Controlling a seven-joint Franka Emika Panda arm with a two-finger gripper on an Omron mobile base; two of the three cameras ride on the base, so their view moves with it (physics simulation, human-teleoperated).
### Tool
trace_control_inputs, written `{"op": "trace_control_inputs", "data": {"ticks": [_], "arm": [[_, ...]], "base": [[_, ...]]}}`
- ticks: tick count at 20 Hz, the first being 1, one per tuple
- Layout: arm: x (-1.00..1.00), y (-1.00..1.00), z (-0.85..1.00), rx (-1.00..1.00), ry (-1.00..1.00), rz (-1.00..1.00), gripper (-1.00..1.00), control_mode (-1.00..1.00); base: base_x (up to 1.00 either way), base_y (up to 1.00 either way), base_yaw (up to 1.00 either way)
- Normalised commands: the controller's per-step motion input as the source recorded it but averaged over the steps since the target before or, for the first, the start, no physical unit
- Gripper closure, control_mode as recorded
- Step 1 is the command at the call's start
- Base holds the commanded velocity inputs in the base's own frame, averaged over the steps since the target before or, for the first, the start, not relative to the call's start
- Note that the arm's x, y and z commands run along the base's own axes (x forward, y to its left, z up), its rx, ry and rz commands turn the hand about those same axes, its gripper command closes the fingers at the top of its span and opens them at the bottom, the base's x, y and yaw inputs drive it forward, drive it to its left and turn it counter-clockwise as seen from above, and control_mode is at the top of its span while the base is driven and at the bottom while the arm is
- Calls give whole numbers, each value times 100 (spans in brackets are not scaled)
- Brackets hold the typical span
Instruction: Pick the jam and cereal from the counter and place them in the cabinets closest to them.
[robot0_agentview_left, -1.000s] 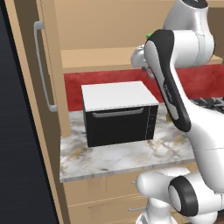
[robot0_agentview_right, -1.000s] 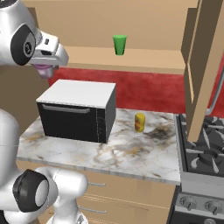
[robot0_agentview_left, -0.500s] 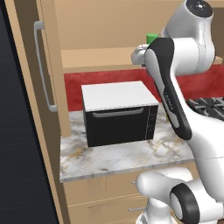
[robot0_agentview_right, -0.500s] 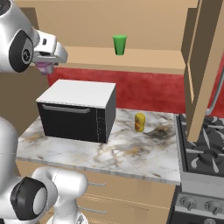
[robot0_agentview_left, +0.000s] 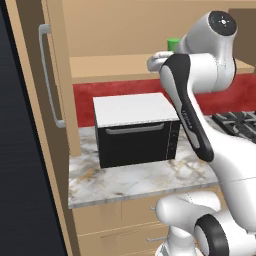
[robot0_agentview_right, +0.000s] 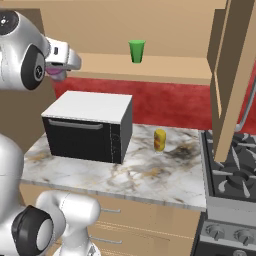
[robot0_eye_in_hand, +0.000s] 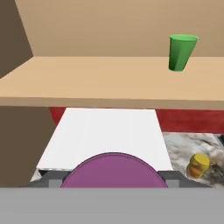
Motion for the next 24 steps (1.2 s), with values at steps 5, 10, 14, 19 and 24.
{"op": "trace_control_inputs", "data": {"ticks": [5, 10, 14, 19, 24], "arm": [[45, 0, 9, 3, -3, 0, 100, -100], [50, 0, 8, 2, 0, 0, 100, -100], [44, 0, 7, 2, 0, 0, 100, -100], [42, 0, 4, 1, 0, 0, 100, -100], [43, 0, 1, 0, 0, 0, 100, -100]], "base": [[0, 0, 0], [0, 0, 0], [0, 0, 0], [0, 0, 0], [0, 0, 0]]}}
